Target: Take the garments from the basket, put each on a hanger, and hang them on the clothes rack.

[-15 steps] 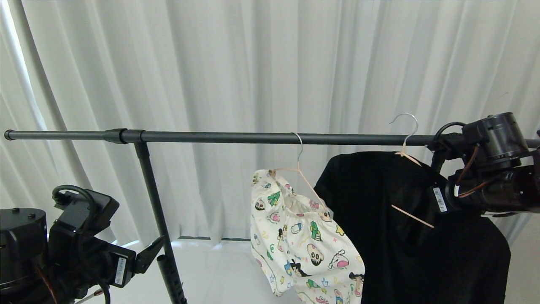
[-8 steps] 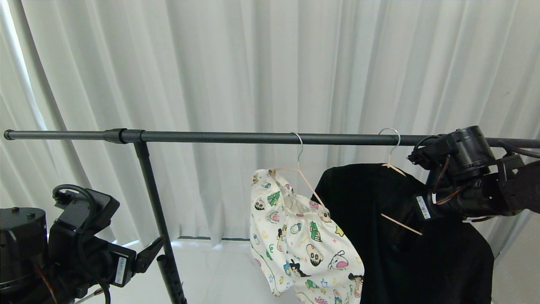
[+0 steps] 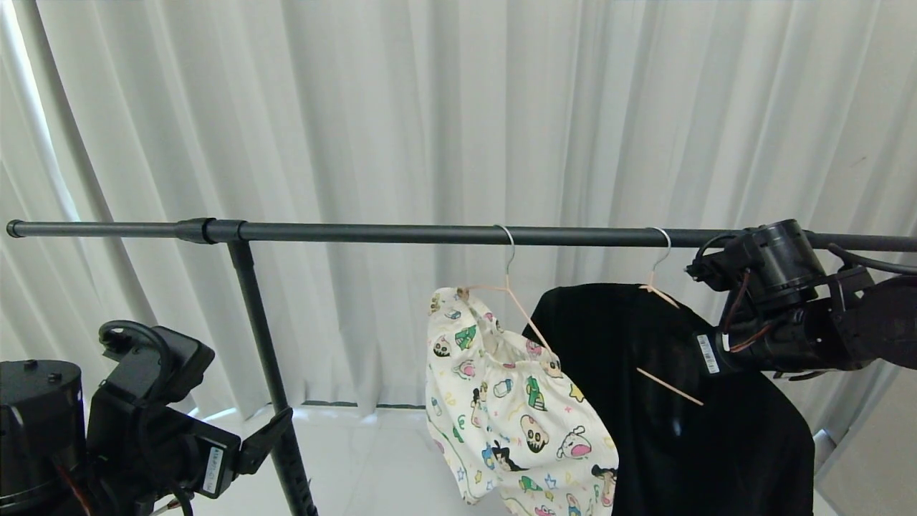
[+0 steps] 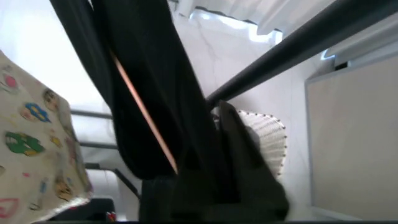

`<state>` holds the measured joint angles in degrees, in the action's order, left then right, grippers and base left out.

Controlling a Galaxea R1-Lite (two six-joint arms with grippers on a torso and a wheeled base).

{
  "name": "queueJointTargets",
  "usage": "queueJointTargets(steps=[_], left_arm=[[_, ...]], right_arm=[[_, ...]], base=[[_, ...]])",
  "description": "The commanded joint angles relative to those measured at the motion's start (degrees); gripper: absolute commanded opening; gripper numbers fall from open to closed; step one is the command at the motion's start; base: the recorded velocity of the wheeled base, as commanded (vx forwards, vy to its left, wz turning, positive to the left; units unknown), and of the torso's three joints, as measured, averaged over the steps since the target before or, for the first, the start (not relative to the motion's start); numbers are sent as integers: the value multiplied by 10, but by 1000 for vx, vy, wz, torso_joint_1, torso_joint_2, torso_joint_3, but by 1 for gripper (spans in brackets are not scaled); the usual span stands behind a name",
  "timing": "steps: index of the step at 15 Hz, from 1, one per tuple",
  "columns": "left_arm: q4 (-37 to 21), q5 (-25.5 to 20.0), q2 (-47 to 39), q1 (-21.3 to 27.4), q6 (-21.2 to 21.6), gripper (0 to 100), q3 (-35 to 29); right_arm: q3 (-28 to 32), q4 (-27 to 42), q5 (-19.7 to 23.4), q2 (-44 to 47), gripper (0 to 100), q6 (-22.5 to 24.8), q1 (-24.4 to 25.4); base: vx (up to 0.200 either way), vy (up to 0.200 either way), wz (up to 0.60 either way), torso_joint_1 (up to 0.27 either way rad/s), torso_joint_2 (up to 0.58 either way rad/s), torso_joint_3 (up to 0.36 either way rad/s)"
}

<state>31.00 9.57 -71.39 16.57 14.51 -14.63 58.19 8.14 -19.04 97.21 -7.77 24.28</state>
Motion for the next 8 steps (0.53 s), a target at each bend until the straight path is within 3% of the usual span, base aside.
queueJointTargets(steps=[1,5,8], left_arm=[[0,0,0,0,0,100,0],[0,1,13,0,0,100,15],[0,2,70,-3,-1,100,87]], right_arm=[[-1,0,-2,-17,100,-12,5],[-8,2,-23,-153,100,-22,23],[-76,6,-42,-307,100,-15,19]], base=[[0,0,0,0,0,0],[0,0,0,0,0,0],[0,0,0,0,0,0]])
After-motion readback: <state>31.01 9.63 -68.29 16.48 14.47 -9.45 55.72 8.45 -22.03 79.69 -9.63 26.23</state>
